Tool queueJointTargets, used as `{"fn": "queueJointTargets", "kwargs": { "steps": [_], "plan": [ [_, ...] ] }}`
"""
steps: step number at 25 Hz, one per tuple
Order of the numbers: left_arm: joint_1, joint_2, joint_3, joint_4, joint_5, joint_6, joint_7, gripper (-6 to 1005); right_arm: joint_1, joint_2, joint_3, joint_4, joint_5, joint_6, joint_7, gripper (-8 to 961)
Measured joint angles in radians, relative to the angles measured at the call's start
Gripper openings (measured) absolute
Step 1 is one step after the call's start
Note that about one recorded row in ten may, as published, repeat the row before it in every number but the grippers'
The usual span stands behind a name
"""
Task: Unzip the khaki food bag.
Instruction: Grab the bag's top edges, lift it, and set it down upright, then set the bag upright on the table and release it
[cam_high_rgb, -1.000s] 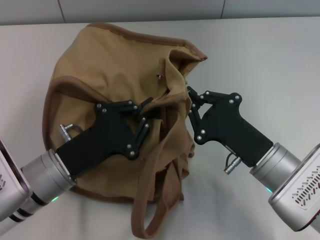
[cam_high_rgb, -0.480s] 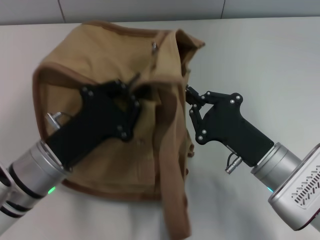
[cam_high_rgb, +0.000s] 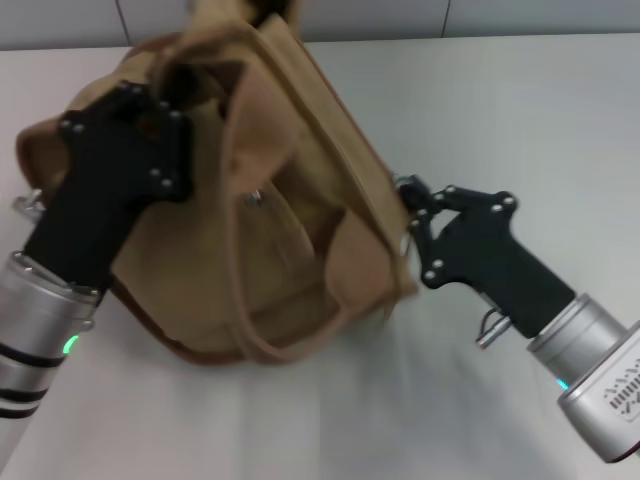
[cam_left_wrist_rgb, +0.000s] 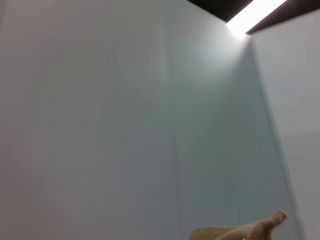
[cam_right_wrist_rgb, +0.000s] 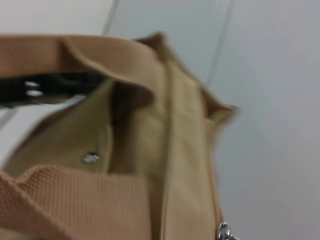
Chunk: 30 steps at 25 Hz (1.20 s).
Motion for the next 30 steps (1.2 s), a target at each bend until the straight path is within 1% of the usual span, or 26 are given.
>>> {"fn": "queueJointTargets", "kwargs": {
  "steps": [1,2,4,5,9,17,20,23,28,29,30],
  "plan": [
    [0.0,0.0,0.0,0.0,0.0,0.0,0.0,83,-0.018,0.0,0.03,-0.014,0.0,-0.003,0.0,1],
    [0.027,0.0,-0.049,-0.009,-0.001,0.007,-0.001,84,-0.018,0.0,0.03,-0.014,0.0,-0.003,0.0,2],
    [0.056,0.0,-0.09,-0.011,-0.001,0.015,-0.003,85,-0.035,-0.001,0.055,-0.036,0.0,-0.012,0.007,4],
    [0.056,0.0,-0.09,-0.011,-0.001,0.015,-0.003,86,-0.035,-0.001,0.055,-0.036,0.0,-0.012,0.007,4],
    [0.102,0.0,-0.145,-0.007,-0.001,0.019,-0.043,88,-0.041,-0.002,0.062,-0.049,-0.001,-0.016,0.009,8],
    [0.115,0.0,-0.146,0.004,-0.001,0.003,-0.07,93,-0.026,-0.001,0.067,-0.045,-0.001,-0.016,0.01,14],
    [0.123,0.0,-0.149,0.006,-0.001,0.002,-0.07,95,-0.016,-0.004,0.083,-0.048,-0.002,0.0,0.025,17],
    [0.129,0.0,-0.149,0.013,-0.002,0.0,-0.07,97,0.008,-0.009,0.082,-0.056,-0.006,0.038,0.071,136],
    [0.136,0.0,-0.15,0.014,-0.002,-0.003,-0.07,101,0.064,-0.009,0.076,-0.095,-0.013,0.127,0.203,340],
    [0.137,0.0,-0.148,0.014,-0.003,-0.003,-0.071,101,0.082,-0.01,0.073,-0.113,-0.039,0.143,0.253,382],
    [0.137,0.0,-0.148,0.014,-0.003,-0.003,-0.071,102,0.082,-0.01,0.073,-0.113,-0.039,0.143,0.253,424]
  ]
}}
